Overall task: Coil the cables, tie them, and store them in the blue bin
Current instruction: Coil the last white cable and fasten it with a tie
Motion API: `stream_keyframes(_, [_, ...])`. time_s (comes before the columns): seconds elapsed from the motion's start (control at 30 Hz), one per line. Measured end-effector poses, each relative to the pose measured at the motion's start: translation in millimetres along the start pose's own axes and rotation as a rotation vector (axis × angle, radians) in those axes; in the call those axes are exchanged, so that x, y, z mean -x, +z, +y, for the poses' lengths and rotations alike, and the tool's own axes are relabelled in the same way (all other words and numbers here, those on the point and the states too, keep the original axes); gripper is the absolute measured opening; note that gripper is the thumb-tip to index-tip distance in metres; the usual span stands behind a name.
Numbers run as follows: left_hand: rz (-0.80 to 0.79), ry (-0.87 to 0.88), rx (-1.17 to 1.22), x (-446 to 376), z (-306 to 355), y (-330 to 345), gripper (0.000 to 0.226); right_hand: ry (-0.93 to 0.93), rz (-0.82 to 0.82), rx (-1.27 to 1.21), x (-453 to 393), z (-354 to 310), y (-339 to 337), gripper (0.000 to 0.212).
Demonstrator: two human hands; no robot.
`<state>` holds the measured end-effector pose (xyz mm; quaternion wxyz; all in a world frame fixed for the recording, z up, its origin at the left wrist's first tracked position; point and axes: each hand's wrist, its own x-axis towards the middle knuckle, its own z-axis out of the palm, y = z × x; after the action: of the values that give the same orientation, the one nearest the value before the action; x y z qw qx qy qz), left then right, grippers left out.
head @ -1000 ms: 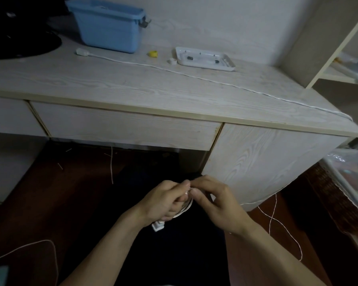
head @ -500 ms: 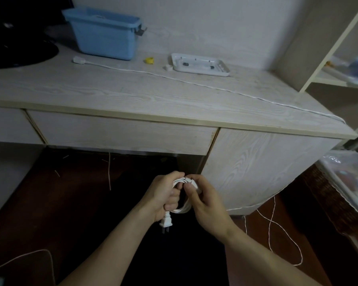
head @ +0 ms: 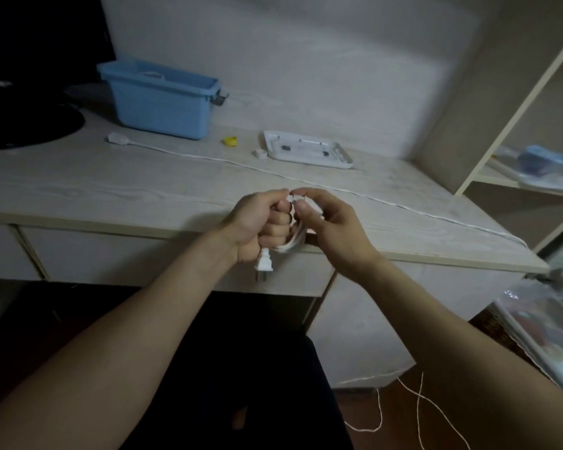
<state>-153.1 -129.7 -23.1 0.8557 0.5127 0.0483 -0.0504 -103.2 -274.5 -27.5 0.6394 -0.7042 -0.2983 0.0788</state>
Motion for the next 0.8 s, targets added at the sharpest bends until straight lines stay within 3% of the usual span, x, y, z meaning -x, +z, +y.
stream_keyframes(0.13, [0.161,0.108,-0.095,-36.1,35.8,-27.4,0.041,0.092,-0.096,0.095,-62.3,-7.5,11.2,0.03])
stream_keyframes(0.23, [0.326,0.166,-0.105,-68.5,67.9,-58.0,0.037,0.14,-0.067,0.184,-105.4,-2.9,21.2,0.038])
stream_keyframes(0.4, [0.663,0.269,-0.183,-109.7,109.5,-90.2,0.032,0.107,0.054,0.582,-167.8,19.9,28.7,0.024])
stream_keyframes(0.53, [0.693,0.354,-0.089,-141.9,121.1,-114.0,0.039,0.084,0.168,0.791,-215.9,38.2,34.1,0.021])
stream_keyframes(0.63, [0.686,0.419,0.033,-159.3,120.4,-132.7,0.038,0.061,0.089,0.873,-248.2,52.2,39.2,0.022])
stream_keyframes(0.8, [0.577,0.504,0.212,-166.8,127.0,-144.5,0.039,0.008,-0.003,1.298,-280.4,73.6,51.7,0.029])
